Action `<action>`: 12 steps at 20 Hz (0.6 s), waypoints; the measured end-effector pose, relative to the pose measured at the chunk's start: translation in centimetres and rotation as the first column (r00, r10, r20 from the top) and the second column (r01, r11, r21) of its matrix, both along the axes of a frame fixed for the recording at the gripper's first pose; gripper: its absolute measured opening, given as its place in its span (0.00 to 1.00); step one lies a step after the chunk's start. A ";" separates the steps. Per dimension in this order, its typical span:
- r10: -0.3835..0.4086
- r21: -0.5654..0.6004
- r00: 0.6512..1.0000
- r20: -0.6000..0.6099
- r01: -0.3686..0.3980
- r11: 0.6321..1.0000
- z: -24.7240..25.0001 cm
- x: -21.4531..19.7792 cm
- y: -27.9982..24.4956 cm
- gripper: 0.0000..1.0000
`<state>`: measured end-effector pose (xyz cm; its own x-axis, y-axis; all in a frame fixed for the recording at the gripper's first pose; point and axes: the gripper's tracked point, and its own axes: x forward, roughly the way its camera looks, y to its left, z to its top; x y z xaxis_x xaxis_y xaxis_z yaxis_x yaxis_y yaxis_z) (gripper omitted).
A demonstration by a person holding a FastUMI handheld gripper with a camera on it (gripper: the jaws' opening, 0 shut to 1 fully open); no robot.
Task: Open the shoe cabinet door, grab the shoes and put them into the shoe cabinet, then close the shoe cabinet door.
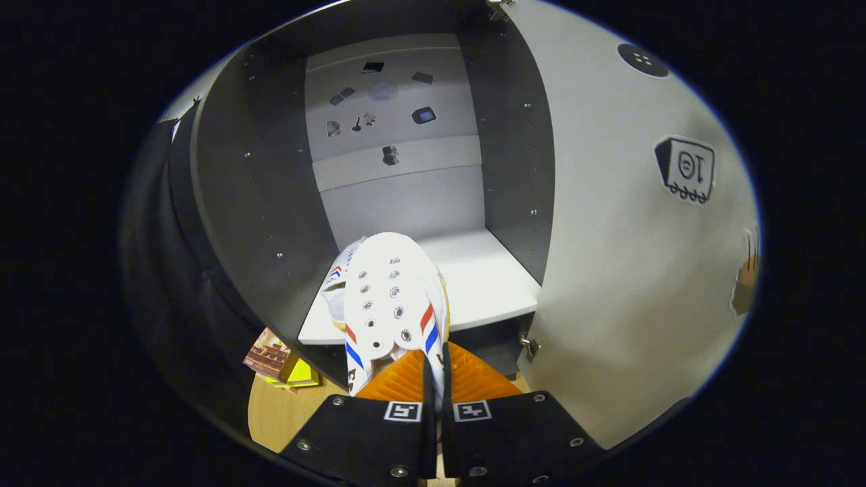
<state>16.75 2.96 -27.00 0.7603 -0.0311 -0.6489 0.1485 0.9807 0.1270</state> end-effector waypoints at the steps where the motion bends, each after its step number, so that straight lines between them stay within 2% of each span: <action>1: -0.007 0.003 1.000 0.001 0.007 1.000 0.2 1.6 -0.2 0.03; 7: -0.025 -0.023 0.997 -0.070 0.023 0.999 -2.4 11.1 -0.6 0.03; 12: -0.011 0.002 0.987 -0.159 0.012 1.000 -5.5 14.6 0.1 0.03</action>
<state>31.33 3.10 -32.48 0.6472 -0.0371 -0.7615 0.1784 0.9784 0.1040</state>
